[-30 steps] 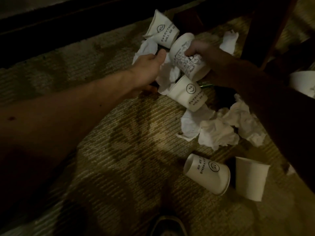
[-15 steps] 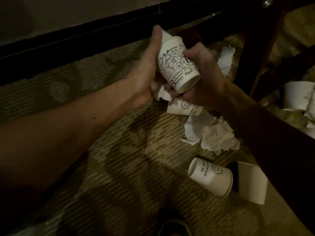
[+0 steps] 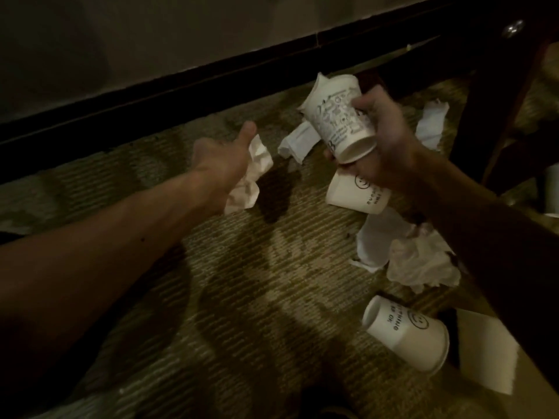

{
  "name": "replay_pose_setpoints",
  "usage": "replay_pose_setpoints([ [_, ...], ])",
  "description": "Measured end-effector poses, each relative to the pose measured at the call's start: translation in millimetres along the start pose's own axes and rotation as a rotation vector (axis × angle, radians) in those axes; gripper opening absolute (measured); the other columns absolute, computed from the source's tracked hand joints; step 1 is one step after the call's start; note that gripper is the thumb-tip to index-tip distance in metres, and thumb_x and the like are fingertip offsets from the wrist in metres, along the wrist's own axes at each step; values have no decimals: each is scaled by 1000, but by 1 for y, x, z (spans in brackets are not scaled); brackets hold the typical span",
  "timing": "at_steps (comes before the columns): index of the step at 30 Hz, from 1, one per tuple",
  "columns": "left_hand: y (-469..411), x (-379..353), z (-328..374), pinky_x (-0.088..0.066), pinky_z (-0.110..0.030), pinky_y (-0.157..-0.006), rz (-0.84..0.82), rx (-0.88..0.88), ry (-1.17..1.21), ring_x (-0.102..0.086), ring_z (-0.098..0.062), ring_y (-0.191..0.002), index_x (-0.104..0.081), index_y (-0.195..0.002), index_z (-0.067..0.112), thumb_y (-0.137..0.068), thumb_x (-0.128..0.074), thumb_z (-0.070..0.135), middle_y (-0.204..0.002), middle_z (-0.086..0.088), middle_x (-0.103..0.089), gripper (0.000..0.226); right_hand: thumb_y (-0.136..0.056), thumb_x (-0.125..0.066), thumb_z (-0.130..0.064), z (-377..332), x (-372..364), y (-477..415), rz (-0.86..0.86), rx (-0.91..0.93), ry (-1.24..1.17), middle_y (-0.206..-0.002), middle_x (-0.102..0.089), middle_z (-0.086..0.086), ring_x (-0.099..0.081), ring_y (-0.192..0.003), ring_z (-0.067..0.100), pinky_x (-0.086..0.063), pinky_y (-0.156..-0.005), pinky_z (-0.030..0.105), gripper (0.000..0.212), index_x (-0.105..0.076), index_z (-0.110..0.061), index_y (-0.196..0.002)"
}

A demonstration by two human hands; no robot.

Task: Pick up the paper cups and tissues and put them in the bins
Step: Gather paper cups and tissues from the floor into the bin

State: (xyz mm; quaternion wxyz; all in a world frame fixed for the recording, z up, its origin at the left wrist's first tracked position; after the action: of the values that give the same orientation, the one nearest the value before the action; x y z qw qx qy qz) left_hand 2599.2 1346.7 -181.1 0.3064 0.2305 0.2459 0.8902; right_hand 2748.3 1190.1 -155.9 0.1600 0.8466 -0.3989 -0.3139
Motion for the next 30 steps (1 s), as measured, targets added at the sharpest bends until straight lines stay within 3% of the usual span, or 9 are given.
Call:
replay_pose_setpoints([
  [3, -5, 0, -2, -38, -17, -34, -59, 35, -7, -57, -13, -37, -64, -95, 6, -88, -65, 50, -81, -6, -70, 44, -93, -48, -29, 5, -11, -24, -32, -69, 219, -115, -66, 17, -70, -90, 25, -55, -65, 33, 43, -48, -6, -129],
  [6, -7, -7, -6, -33, -15, -31, -117, 36, 13, -52, -11, -32, -63, -115, 7, -93, -64, 36, -85, -11, -70, 37, -92, -52, -34, 22, -9, -42, 6, -140, 405, -114, -68, 17, -71, -89, 24, -55, -64, 31, 45, -47, -10, -129],
  [9, -12, -4, -10, -40, -19, -33, -113, 38, 54, -56, -9, -34, -61, -124, 9, -94, -63, 15, -80, -7, -69, 30, -88, -57, -39, 34, 1, -54, 95, -150, 577, -114, -69, 10, -68, -98, 24, -54, -71, 33, 45, -50, -16, -126],
  [12, -18, -1, -14, -46, -19, -38, -118, 24, -6, -63, -4, -42, -63, -124, 13, -94, -57, 2, -94, -3, -68, 32, -87, -60, -38, 39, 3, -60, 150, -111, 588, -118, -65, 8, -65, -103, 26, -55, -70, 34, 45, -51, -18, -125],
  [16, -19, -2, -16, -44, -17, -37, -114, 24, 17, -62, -3, -41, -63, -124, 15, -97, -55, 7, -89, -2, -68, 30, -90, -57, -35, 46, -3, -60, 105, -122, 465, -117, -67, 10, -67, -94, 23, -54, -68, 33, 37, -52, -19, -123],
  [20, -16, -7, -15, -45, -17, -39, -165, 39, 167, -63, -5, -44, -61, -125, 9, -96, -60, 31, -58, 5, -70, 36, -91, -46, -40, 51, -22, -46, -87, -226, 67, -109, -67, 16, -62, -70, 22, -45, -57, 26, 52, -51, -7, -131],
  [23, -13, -18, -11, -53, -21, -56, -300, 46, 195, -73, -8, -73, -55, -133, 17, -97, -51, 47, -91, 3, -76, 48, -84, -46, -41, 50, -30, -31, -193, -244, -32, -101, -67, 14, -60, -68, 22, -43, -56, 25, 53, -57, -7, -122],
  [26, 3, -44, -5, -55, -28, -86, -537, 67, 248, -68, -13, -103, -57, -131, 18, -99, -38, 53, -116, -1, -71, 51, -76, -48, -43, 53, -36, -13, -262, -258, -61, -91, -69, 11, -60, -66, 20, -42, -55, 23, 50, -62, -9, -111],
  [30, 15, -55, 5, -54, -25, -72, -488, 44, 291, -69, -14, -82, -68, -104, 8, -98, -55, 33, -92, -3, -74, 29, -80, -45, -42, 50, -28, 6, -250, -258, -38, -84, -67, 9, -59, -65, 21, -41, -57, 24, 46, -63, -8, -105],
])
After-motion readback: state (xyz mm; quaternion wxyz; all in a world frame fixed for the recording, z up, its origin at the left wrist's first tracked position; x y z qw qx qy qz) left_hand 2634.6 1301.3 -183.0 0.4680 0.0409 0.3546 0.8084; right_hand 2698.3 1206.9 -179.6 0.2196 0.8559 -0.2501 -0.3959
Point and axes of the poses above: each hand's wrist, its own y-axis away from the middle knuckle, its own x-axis out of the back of the hand, z = x × y, the point moved 10 cm from there along -y, towards the middle knuckle
